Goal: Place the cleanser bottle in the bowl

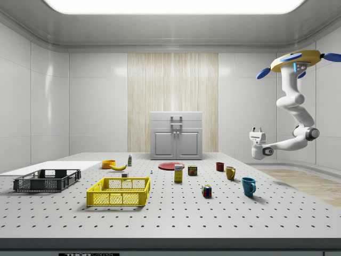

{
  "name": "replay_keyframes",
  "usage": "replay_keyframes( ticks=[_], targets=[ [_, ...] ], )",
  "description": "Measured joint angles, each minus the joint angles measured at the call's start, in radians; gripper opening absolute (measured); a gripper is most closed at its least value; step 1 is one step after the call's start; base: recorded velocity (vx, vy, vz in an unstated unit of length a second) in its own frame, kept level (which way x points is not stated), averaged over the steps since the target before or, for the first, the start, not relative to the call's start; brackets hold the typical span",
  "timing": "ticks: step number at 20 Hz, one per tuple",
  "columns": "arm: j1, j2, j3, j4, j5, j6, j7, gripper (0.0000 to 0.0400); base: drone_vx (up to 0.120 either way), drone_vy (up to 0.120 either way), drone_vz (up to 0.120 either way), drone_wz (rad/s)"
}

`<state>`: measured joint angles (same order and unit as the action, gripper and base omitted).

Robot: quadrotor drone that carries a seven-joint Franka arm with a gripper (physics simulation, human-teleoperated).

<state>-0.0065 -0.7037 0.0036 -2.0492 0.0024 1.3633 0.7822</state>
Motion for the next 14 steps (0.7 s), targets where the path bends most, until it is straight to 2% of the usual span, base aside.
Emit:
replay_keyframes(
  ticks=[14],
  targets=[
    [-0.002,-0.002,0.001,0.005,0.0,0.004,-0.001,0.04,0.12,-0.12,0.0,0.0]
  ],
)
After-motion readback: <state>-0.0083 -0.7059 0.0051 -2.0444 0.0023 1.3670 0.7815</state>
